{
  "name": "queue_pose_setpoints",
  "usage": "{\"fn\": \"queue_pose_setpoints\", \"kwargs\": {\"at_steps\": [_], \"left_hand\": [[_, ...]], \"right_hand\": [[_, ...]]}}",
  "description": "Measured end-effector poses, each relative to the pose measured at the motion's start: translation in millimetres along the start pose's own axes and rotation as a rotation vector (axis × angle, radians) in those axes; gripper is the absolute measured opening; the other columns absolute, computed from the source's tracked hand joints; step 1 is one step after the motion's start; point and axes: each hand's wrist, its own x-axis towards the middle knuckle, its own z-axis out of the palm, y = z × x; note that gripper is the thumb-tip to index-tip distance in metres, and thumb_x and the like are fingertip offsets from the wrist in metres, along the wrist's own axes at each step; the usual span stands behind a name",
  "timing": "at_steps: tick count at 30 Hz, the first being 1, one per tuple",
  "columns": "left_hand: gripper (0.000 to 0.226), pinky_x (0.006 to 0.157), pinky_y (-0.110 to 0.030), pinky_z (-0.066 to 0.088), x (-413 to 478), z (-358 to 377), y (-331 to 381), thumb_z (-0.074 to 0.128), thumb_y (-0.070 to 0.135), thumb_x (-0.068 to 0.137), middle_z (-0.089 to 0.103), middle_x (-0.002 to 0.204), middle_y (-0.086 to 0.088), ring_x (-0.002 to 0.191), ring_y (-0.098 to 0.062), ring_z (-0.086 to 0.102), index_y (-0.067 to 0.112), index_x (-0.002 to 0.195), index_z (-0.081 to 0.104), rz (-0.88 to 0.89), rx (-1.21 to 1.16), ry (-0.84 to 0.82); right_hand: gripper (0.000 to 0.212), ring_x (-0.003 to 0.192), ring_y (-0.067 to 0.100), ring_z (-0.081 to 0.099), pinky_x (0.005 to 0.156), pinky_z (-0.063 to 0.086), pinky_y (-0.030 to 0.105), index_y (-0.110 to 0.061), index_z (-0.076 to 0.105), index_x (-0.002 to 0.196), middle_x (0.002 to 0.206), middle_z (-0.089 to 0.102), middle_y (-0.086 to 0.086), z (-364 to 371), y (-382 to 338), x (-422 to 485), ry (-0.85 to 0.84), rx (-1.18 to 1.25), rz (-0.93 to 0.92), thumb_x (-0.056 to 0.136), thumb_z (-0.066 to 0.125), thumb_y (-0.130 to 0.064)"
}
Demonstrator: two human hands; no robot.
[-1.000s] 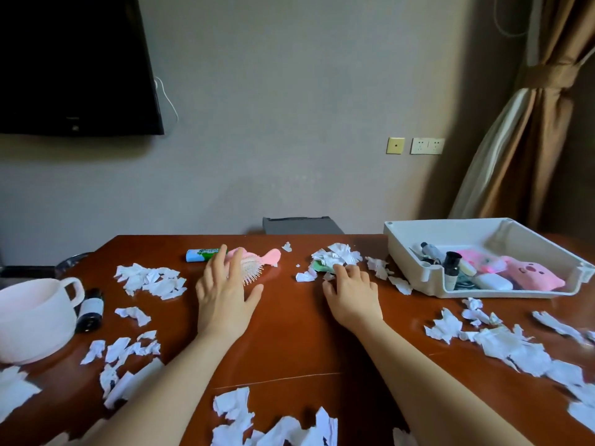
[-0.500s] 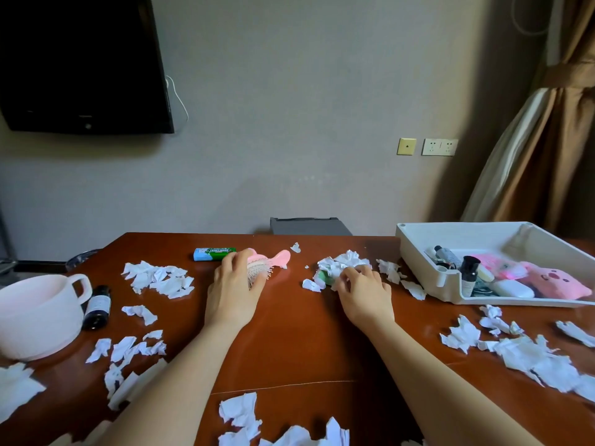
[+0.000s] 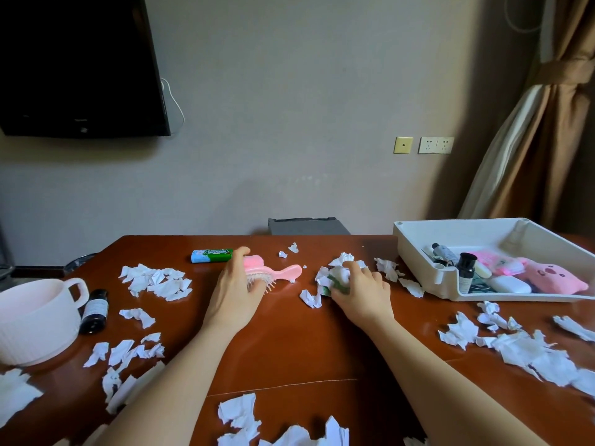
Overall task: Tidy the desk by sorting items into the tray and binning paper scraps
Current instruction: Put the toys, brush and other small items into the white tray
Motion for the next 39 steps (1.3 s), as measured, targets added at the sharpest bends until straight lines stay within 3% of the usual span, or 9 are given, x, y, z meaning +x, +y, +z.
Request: {"fn": "queue_pose_setpoints", "kwargs": {"at_steps": [3, 9, 12, 17, 22, 28, 31, 35, 39], "left_hand": [[0.07, 0.101, -0.04, 0.044, -1, 0, 2, 0.059, 0.013, 0.088, 0.037, 0.147, -0.007, 0.133, -0.025, 0.04, 0.026, 0.145, 0.022, -0.023, 0.013, -0.024], [0.047, 0.1, -0.032, 0.04, -3, -1, 4, 0.054, 0.012, 0.089, 0.038, 0.14, 0.001, 0.131, -0.019, 0.036, 0.027, 0.131, 0.04, 0.095, 0.098, -0.027], [0.04, 0.098, -0.029, 0.036, -7, -3, 5, 0.055, 0.017, 0.089, 0.039, 0.136, 0.005, 0.127, -0.015, 0.037, 0.029, 0.125, 0.042, 0.176, 0.069, -0.071], [0.027, 0.089, -0.025, 0.033, -15, -7, 9, 0.046, 0.034, 0.095, 0.048, 0.124, 0.006, 0.109, -0.008, 0.043, 0.023, 0.119, 0.044, 0.283, 0.037, -0.082], [0.033, 0.09, -0.031, 0.048, -21, -10, 12, 0.054, 0.03, 0.092, 0.057, 0.123, 0.0, 0.11, -0.017, 0.055, 0.022, 0.121, 0.041, 0.277, 0.053, -0.082], [0.048, 0.107, -0.034, 0.03, -19, -22, 21, 0.049, 0.041, 0.093, 0.039, 0.143, 0.006, 0.133, -0.015, 0.033, 0.031, 0.138, 0.038, 0.252, 0.397, -0.111], [0.053, 0.104, -0.035, 0.033, -19, -28, 26, 0.049, 0.045, 0.092, 0.042, 0.139, 0.002, 0.128, -0.019, 0.038, 0.033, 0.141, 0.033, 0.226, 0.588, -0.121], [0.048, 0.098, -0.033, 0.041, -17, -29, 35, 0.057, 0.037, 0.09, 0.051, 0.132, -0.002, 0.122, -0.021, 0.049, 0.03, 0.133, 0.039, 0.171, 0.608, -0.165], [0.029, 0.077, -0.028, 0.042, -32, -34, 68, 0.059, 0.023, 0.088, 0.055, 0.115, -0.003, 0.106, -0.022, 0.053, 0.024, 0.114, 0.045, 0.192, 0.468, -0.216]], "right_hand": [[0.052, 0.113, 0.028, 0.05, 0.096, 0.035, 0.038, -0.024, 0.035, 0.137, 0.118, 0.06, 0.006, -1, 1, 0, -0.001, 0.102, -0.017, 0.088, 0.052, -0.03], [0.06, 0.105, 0.033, 0.061, 0.091, 0.05, 0.045, -0.022, 0.03, 0.139, 0.121, 0.062, 0.011, -4, 3, -4, 0.047, 0.399, -0.002, 0.085, 0.05, -0.008], [0.054, 0.101, 0.028, 0.062, 0.083, 0.052, 0.036, -0.016, 0.035, 0.137, 0.117, 0.064, 0.01, -2, 4, -3, 0.082, 0.473, 0.039, 0.086, 0.05, -0.008], [0.009, 0.074, 0.022, 0.055, 0.056, 0.038, 0.021, -0.01, 0.054, 0.086, 0.079, 0.056, 0.002, -2, 7, -2, 0.122, 0.415, 0.083, 0.089, 0.046, -0.007], [0.013, 0.084, 0.026, 0.064, 0.075, 0.056, 0.039, -0.009, 0.056, 0.101, 0.091, 0.061, 0.004, -16, 4, -2, 0.148, 0.34, 0.116, 0.091, 0.049, -0.015], [0.017, 0.094, 0.036, 0.06, 0.075, 0.052, 0.041, -0.008, 0.056, 0.103, 0.105, 0.066, 0.016, -42, 9, -6, 0.155, 0.262, 0.074, 0.087, 0.051, -0.007], [0.018, 0.096, 0.035, 0.06, 0.077, 0.053, 0.045, -0.009, 0.056, 0.105, 0.108, 0.065, 0.017, -53, 10, -11, 0.151, 0.283, 0.069, 0.088, 0.053, -0.008], [0.017, 0.085, 0.028, 0.058, 0.064, 0.046, 0.033, -0.007, 0.052, 0.104, 0.106, 0.065, 0.015, -66, 9, -13, 0.158, 0.339, -0.001, 0.088, 0.054, -0.008], [0.044, 0.109, 0.035, 0.057, 0.078, 0.054, 0.044, -0.012, 0.043, 0.124, 0.124, 0.059, 0.017, -106, 30, -35, 0.195, 0.391, -0.058, 0.085, 0.05, 0.007]]}}
